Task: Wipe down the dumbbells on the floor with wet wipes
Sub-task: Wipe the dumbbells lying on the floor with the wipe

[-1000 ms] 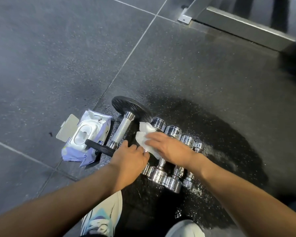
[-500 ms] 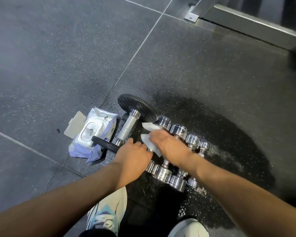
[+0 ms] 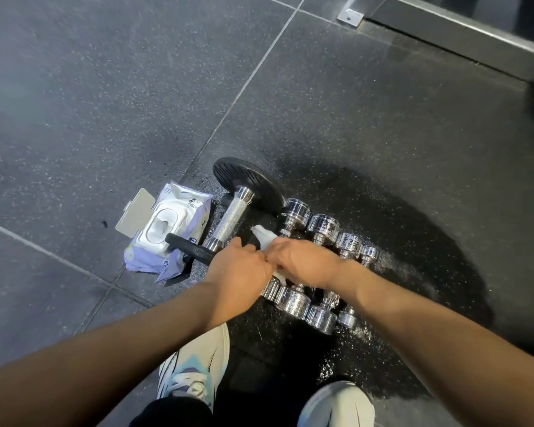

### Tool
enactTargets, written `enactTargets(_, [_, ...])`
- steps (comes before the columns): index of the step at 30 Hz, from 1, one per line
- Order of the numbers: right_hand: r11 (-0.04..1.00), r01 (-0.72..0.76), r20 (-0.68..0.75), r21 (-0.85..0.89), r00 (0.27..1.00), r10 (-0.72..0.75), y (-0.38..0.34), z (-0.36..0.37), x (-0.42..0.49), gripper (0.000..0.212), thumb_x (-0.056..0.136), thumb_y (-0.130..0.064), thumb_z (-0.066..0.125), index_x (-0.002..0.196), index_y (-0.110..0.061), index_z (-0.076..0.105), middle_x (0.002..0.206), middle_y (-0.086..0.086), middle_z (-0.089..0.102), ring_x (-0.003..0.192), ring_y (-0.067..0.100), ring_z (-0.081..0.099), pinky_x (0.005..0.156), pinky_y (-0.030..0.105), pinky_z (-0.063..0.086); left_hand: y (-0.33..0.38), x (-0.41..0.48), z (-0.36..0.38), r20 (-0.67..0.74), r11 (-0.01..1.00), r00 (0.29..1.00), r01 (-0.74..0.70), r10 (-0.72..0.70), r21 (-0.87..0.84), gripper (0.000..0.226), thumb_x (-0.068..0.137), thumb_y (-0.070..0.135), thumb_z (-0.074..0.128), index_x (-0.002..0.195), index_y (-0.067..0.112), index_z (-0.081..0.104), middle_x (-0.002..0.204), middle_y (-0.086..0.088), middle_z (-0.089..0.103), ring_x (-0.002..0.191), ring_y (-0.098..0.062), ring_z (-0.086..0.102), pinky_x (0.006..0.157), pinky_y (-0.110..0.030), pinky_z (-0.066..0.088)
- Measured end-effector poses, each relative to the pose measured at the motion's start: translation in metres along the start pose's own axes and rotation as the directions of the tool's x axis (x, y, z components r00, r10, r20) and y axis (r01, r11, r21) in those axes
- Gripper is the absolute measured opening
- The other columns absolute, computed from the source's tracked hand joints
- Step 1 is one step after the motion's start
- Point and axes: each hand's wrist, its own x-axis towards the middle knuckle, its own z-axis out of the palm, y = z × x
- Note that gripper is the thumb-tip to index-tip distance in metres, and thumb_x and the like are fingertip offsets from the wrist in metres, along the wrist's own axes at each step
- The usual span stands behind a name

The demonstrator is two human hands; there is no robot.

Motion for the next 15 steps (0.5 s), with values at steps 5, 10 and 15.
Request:
enactTargets(5, [0.94,-0.053,-0.105,-0.337,0.994,0.018,0.015,-0.014,0.01,0.058,0.083,-0.003,0.075,0.137,-0.018,0.06,0.14,0.005,0.06,0.13,0.023,0.054,0.114,0.036,0.043,-0.001,0.001,0.001,0.001,0.999,1.0,0.014,-0.014,-0.03,0.035,0.092,0.028,0.066,0.124,0.019,0.058,0.111,0.0,0.067,0.104,-0.022,0.059,0.09,-0.039,0.037])
enactTargets(10, [0.972,0.105,-0.04,-0.21,0.993,-0.115,-0.009,0.004,-0.004,0.027,0.074,0.003,0.08,0.096,-0.01,0.076,0.102,0.003,0.071,0.1,0.017,0.062,0.093,0.032,0.057,-0.001,0.003,0.002,0.013,0.999,1.0,0.019,-0.018,-0.047,0.032,0.093,0.029,0.066,0.123,0.02,0.059,0.113,0.002,0.066,0.107,-0.02,0.058,0.092,-0.037,0.037])
enactTargets(15, [0.927,-0.025,-0.035,-0.374,0.999,0.013,0.007,-0.02,0.01,0.058,0.09,-0.006,0.068,0.146,-0.015,0.052,0.144,0.0,0.057,0.136,0.018,0.044,0.114,0.034,0.039,-0.003,0.002,0.005,0.008,0.997,1.0,0.026,-0.025,-0.072,0.028,0.091,0.029,0.067,0.117,0.023,0.06,0.103,0.002,0.066,0.099,-0.02,0.059,0.09,-0.037,0.039])
